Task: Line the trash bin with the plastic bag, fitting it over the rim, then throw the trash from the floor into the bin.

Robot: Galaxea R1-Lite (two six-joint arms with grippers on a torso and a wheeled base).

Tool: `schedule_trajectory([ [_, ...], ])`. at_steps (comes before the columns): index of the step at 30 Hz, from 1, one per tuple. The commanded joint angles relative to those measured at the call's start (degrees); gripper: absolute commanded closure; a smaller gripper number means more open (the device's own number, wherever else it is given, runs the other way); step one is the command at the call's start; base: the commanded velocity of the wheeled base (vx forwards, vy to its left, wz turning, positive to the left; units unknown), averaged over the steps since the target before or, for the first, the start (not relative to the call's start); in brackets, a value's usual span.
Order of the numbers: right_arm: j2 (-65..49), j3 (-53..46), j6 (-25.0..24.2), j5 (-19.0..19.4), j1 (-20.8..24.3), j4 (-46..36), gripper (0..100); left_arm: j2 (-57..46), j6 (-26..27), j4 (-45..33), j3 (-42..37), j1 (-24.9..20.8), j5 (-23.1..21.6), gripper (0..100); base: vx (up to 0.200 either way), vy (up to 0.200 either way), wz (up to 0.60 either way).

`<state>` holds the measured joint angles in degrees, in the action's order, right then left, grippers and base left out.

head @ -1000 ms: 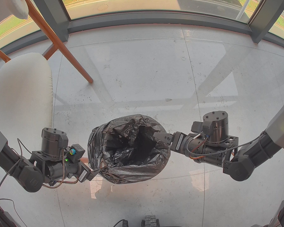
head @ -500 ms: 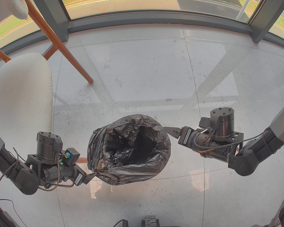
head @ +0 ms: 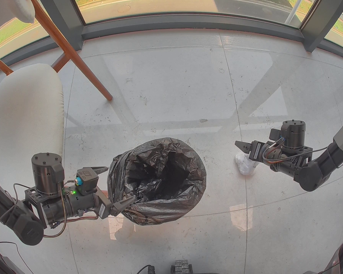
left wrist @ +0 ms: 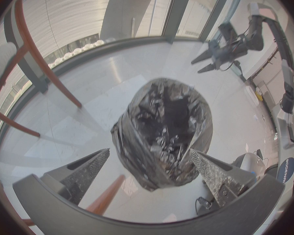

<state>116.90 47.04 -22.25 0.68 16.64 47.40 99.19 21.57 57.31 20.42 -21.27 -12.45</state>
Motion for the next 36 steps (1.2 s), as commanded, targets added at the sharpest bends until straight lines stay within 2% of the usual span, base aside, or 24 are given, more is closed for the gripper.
schedule_trajectory([
  [1,6.59,3.32,6.52,0.46,-5.13,0.06,0,-4.8,-3.81,2.19,-3.46,-6.33,-1.44,0,0.0,0.0,0.0],
  [3,7.65,4.02,8.1,0.46,-5.74,0.15,0,-5.94,-5.13,2.19,-3.81,-7.82,-1.35,0,0.0,0.0,0.0],
  [4,10.02,6.04,11.96,0.55,-7.24,0.15,0,-8.93,-8.47,1.75,-4.42,-11.6,-1.09,0,0.0,0.0,0.0],
  [6,12.66,9.21,14.87,0.72,-8.47,0.06,0,-12.36,-12.51,1.58,-4.95,-15.2,-0.39,0,0.0,0.0,0.0],
  [10,17.31,15.01,16.36,0.81,-9.43,-0.02,0,-15.52,-14.36,1.58,-4.77,-16.78,2.69,0,0.0,0.0,0.0],
  [16,23.2,19.75,21.37,1.51,-11.28,-0.02,0,-19.21,-14.53,1.49,-4.34,-16.7,3.31,0,0.0,0.0,0.0],
  [20,26.01,20.98,23.65,2.66,-12.6,0.06,0,-21.94,-14.71,1.49,-4.25,-16.61,5.77,0,0.0,0.0,0.0],
  [25,28.04,21.51,23.74,2.92,-12.69,0.06,0,-25.37,-14.71,-0.44,-3.63,-15.82,8.05,0,0.0,0.0,0.0],
  [33,33.05,23.44,23.65,3.45,-12.16,2.26,0,-30.2,-14.71,-6.86,-1.43,-10.81,11.66,0,0.0,0.0,0.0],
  [34,33.31,23.44,23.65,3.45,-12.16,2.44,100,-30.2,-14.71,-6.86,-1.43,-10.63,11.66,0,0.0,0.0,0.0],
  [36,34.8,23.88,23.74,3.45,-12.07,3.14,100,-30.2,-14.8,-6.77,-1.43,-6.59,11.48,0,0.0,0.0,0.0],
])
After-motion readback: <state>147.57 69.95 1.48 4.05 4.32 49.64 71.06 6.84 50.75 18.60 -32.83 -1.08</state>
